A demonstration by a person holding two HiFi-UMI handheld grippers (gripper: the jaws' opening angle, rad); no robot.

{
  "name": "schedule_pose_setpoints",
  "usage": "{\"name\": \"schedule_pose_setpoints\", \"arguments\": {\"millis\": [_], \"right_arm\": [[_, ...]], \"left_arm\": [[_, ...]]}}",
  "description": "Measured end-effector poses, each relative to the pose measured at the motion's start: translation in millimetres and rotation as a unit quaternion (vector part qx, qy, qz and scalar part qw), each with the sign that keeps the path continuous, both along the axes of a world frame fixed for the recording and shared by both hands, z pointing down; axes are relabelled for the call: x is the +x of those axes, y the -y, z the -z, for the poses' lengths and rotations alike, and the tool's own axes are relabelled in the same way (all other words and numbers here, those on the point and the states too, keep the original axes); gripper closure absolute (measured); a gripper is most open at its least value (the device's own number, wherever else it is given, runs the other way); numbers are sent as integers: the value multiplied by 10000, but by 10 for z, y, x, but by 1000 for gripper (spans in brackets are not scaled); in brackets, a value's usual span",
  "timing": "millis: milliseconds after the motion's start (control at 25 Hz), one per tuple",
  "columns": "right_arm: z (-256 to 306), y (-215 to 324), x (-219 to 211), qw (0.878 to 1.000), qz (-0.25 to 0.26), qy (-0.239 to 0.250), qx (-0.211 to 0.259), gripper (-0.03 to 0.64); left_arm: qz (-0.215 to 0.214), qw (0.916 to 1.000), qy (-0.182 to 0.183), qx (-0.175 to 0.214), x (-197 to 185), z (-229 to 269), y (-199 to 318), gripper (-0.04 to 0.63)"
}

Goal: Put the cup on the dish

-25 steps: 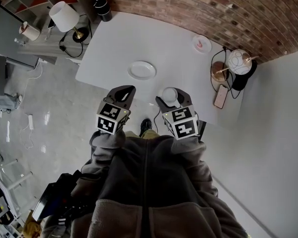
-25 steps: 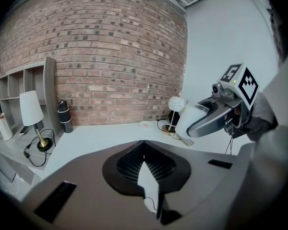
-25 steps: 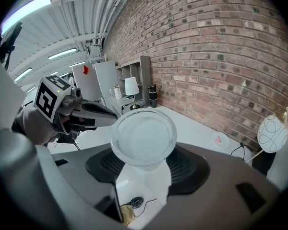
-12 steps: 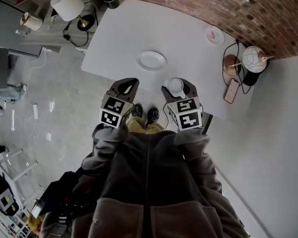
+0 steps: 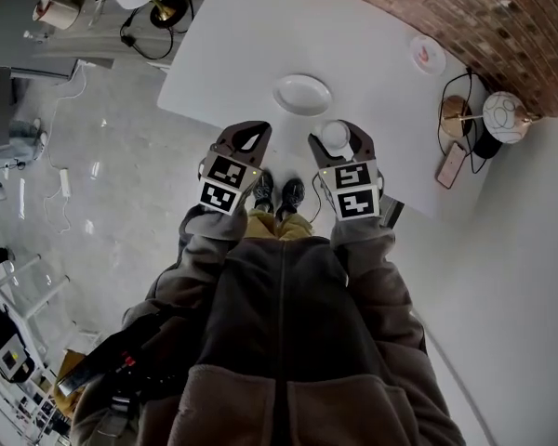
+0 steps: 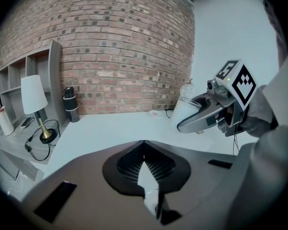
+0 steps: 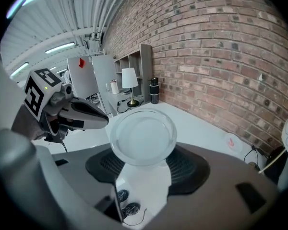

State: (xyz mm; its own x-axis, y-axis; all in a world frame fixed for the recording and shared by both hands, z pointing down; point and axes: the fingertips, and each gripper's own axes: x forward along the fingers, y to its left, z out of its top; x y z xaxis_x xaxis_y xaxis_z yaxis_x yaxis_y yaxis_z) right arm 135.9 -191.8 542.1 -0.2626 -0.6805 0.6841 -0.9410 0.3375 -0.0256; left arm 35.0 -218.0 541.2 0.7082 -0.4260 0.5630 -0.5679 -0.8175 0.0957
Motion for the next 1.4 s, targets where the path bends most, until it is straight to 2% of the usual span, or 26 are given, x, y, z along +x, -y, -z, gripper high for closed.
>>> {"name": "schedule_pose_setpoints", "arguments": {"millis": [560, 1400], "right_arm": [[-726, 326, -110, 9994, 172, -31, -299, 359], [-1575, 831, 45, 9985, -95, 39, -531, 359]], "left_arm": [[188, 9992, 119, -343, -277, -561, 185, 590], [309, 9957, 228, -843, -291, -1255, 437, 589]]}}
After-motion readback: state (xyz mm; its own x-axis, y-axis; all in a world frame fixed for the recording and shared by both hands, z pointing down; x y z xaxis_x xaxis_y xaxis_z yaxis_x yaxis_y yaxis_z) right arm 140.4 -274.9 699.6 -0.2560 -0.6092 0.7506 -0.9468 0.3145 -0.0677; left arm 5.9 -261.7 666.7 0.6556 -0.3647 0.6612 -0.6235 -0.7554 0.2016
